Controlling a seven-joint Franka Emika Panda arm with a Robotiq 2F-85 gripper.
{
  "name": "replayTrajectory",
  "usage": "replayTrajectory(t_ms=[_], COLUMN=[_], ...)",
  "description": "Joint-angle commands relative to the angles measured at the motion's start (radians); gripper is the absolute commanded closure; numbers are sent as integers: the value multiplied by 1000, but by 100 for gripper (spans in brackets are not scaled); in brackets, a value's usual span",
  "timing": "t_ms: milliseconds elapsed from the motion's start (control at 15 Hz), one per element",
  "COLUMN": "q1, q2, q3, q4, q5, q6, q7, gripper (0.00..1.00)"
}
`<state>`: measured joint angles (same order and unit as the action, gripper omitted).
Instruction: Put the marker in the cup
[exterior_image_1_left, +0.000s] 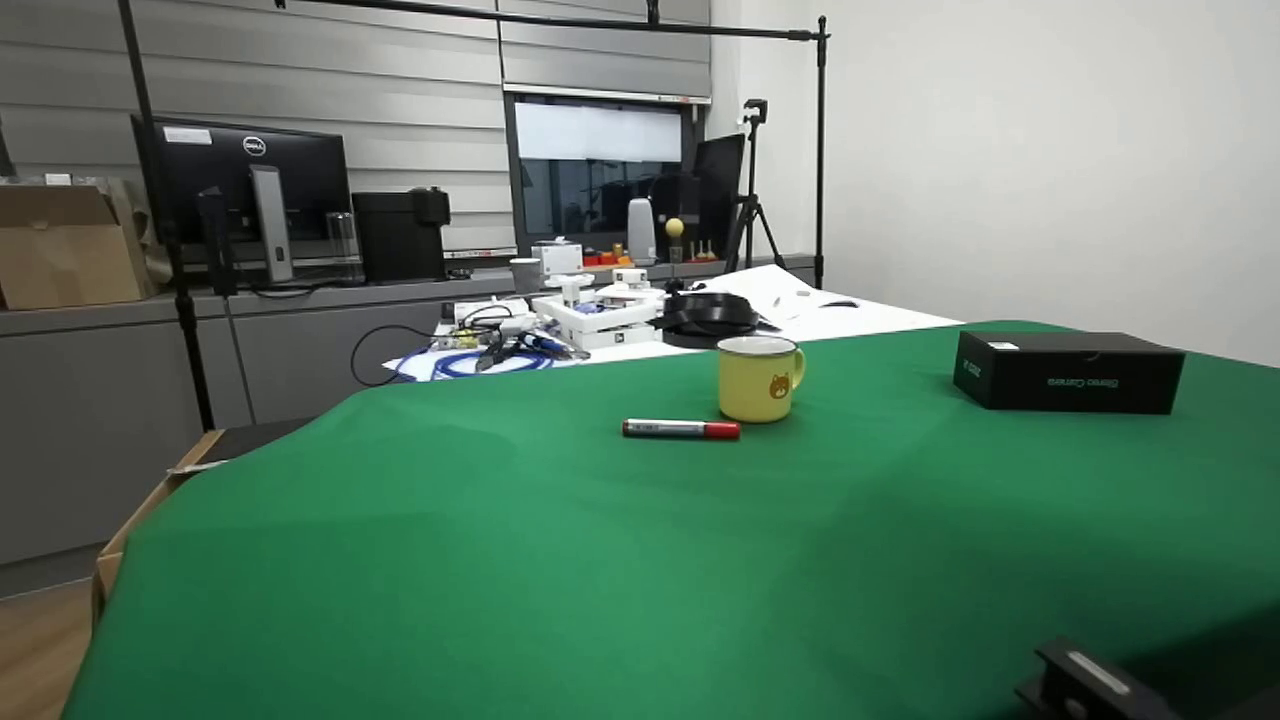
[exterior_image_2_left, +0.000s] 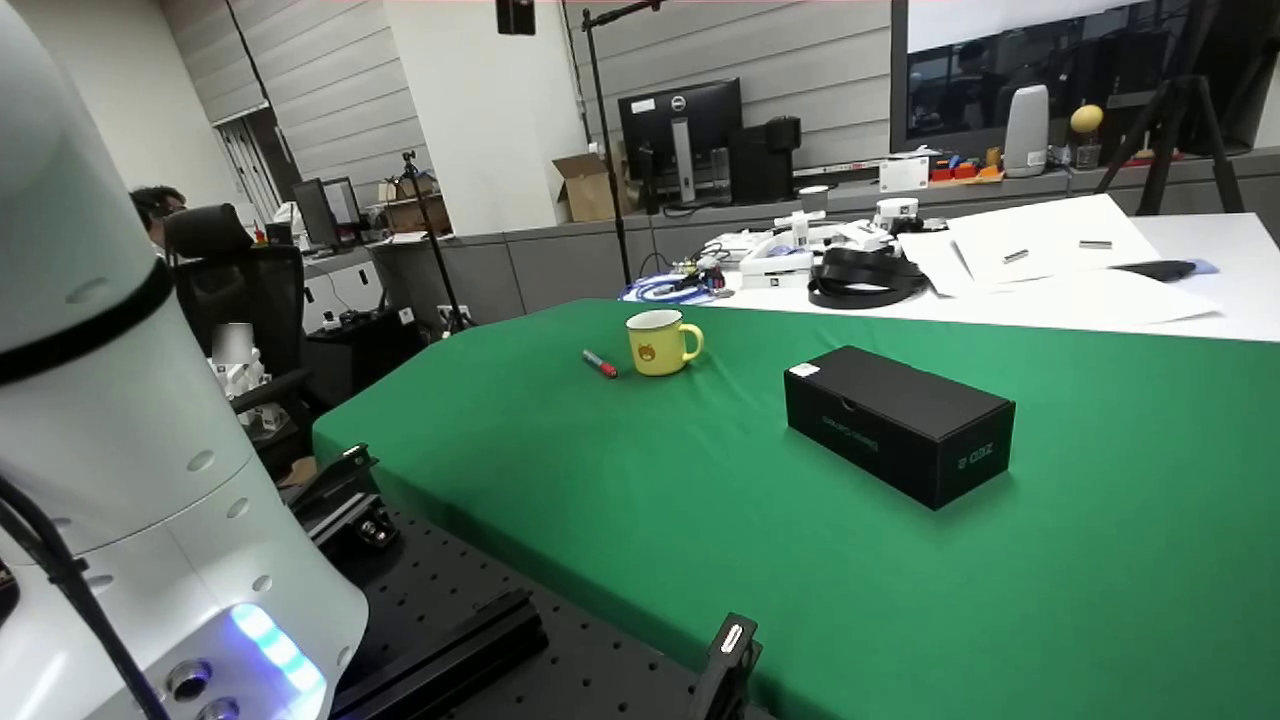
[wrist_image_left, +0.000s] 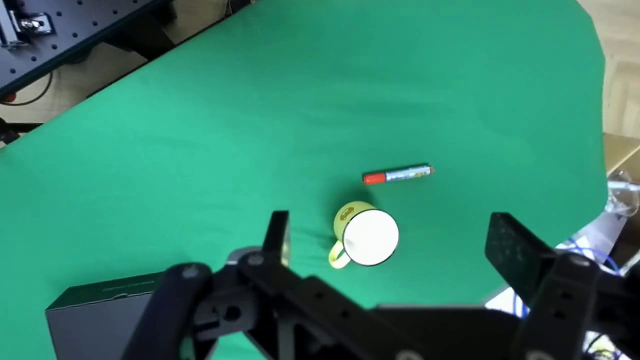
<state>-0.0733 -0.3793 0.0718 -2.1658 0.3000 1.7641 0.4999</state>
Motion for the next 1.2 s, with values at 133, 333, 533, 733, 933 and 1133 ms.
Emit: replayTrajectory(t_ms=[133, 333, 533, 733, 933, 1133], q1=[-5, 31, 88, 156, 224, 248], q2=[258, 394, 524, 632, 706, 744], q3=[34, 43, 31, 21, 28, 64], q4=[170, 259, 351, 438, 495, 507], q5=[-39, -82, -142, -149, -108, -5], q6=[118, 213, 274, 297, 316, 355], q7=[307, 498, 694, 892, 1063, 1043], gripper=[0, 0, 0, 0, 0, 0])
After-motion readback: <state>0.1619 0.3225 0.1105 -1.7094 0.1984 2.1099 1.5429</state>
